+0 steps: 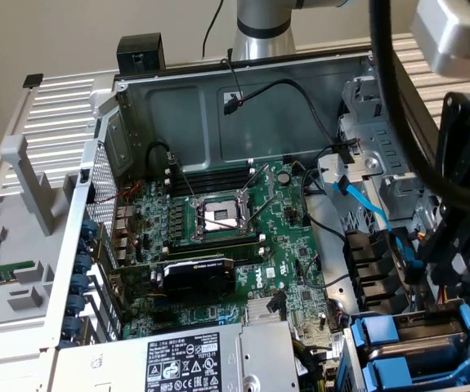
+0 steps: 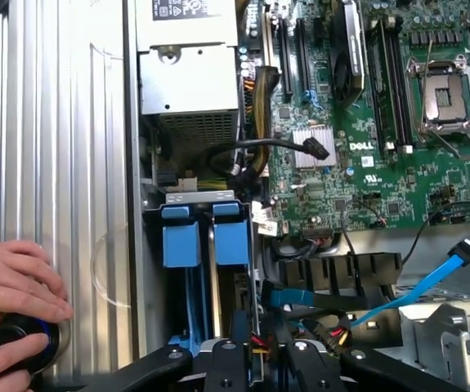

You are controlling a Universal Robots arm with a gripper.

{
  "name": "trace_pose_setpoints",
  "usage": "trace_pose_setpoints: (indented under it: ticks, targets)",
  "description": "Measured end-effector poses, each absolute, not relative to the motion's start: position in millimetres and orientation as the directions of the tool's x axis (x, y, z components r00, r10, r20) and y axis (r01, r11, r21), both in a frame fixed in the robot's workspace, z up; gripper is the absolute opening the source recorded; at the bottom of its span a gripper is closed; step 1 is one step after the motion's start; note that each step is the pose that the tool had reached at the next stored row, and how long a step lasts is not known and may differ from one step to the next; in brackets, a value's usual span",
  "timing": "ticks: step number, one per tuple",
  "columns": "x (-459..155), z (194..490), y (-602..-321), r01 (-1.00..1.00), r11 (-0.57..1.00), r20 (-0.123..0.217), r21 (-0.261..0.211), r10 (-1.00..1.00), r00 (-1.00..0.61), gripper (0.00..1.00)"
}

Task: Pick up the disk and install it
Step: 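Insert the first disk wire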

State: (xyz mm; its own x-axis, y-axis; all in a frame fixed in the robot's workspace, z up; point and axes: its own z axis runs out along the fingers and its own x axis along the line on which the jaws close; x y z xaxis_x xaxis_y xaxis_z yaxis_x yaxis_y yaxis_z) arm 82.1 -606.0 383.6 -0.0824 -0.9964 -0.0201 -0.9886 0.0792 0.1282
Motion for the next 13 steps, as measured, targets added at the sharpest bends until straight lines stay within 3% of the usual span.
trace_pose_setpoints:
  ticks: [5,13]
  targets:
    - [82,400,-601,-0.989,0.081,-0.004,0.127,-0.997,-0.083,0.25]
    - [74,403,-593,-0.989,0.084,0.015,0.125,-0.996,-0.082,0.25]
